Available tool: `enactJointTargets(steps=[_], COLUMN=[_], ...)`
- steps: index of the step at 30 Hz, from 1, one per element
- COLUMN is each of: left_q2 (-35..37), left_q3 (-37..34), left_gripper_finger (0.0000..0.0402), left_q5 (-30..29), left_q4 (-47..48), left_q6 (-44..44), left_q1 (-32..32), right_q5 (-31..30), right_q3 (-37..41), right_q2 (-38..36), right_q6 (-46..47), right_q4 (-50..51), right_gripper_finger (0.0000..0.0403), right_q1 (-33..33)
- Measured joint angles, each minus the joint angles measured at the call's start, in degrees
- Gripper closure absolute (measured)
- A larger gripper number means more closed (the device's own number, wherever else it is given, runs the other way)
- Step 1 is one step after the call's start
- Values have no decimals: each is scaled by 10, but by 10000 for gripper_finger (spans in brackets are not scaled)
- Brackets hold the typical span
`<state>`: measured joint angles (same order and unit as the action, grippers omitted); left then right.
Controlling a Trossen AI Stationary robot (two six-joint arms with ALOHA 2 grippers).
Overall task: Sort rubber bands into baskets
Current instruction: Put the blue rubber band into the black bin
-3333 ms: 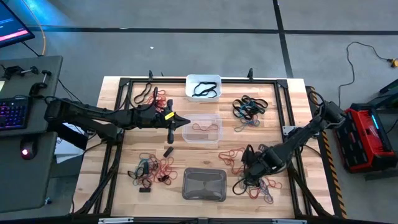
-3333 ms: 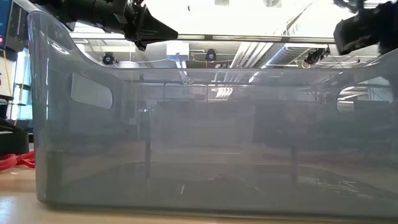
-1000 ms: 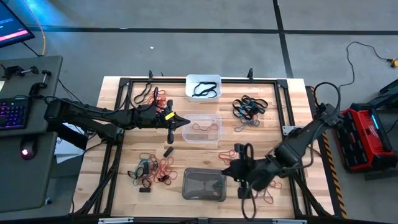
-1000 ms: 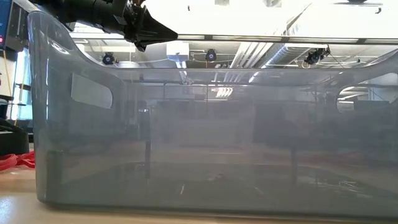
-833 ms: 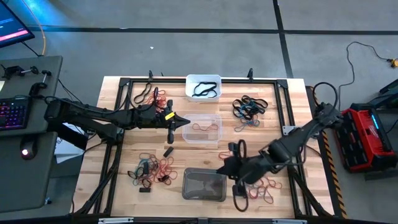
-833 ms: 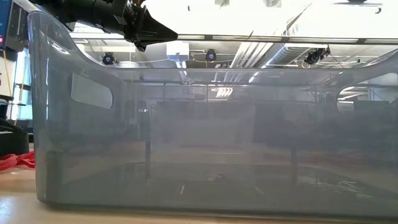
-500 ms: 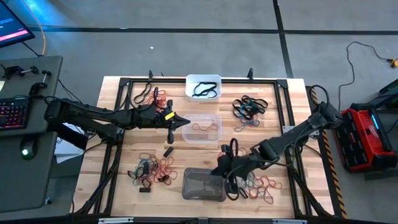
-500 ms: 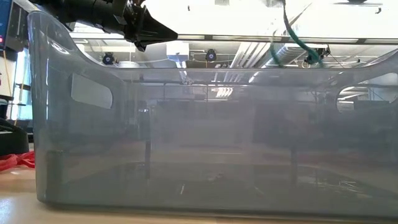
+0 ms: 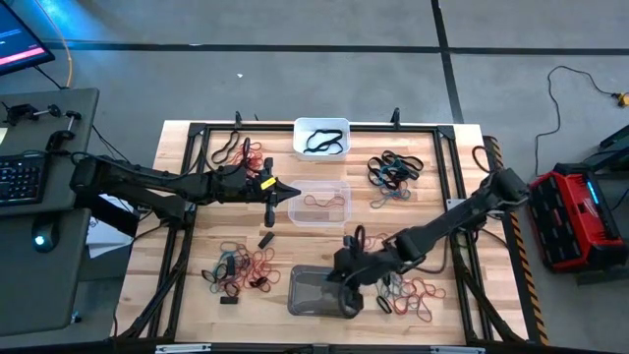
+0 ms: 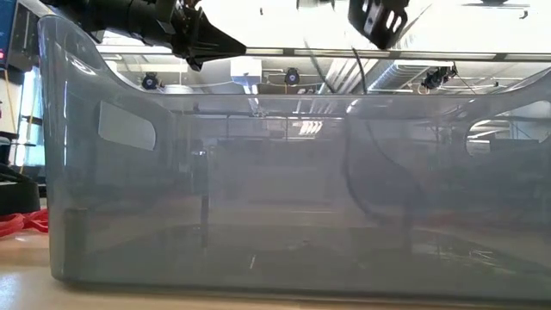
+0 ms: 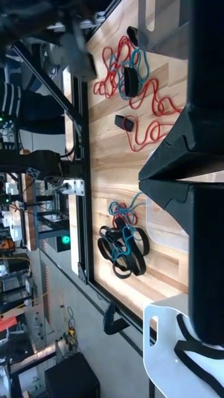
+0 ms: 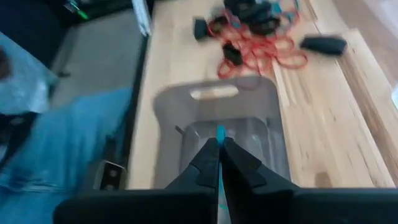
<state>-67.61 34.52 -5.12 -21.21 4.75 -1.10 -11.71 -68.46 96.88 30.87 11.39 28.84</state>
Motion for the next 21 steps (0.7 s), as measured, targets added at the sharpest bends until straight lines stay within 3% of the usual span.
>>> enactJointTargets(steps=[6,12,21], left_q2=[0,0,0], left_q3=[0,0,0], left_gripper_finger=[401,401,401], left_q5=[0,0,0], left_q4=[-1,-1,-1], left_q6=[0,0,0], left_q1=[0,0,0], right_q5=[6,54,62], right_q3=[-45,-49,-49], right_q2=[36,56,45], right_q6=[9,23,-8], right_q4=[62,60,61], right_gripper_finger=[403,393,281], right_q1=[-1,-11,-15])
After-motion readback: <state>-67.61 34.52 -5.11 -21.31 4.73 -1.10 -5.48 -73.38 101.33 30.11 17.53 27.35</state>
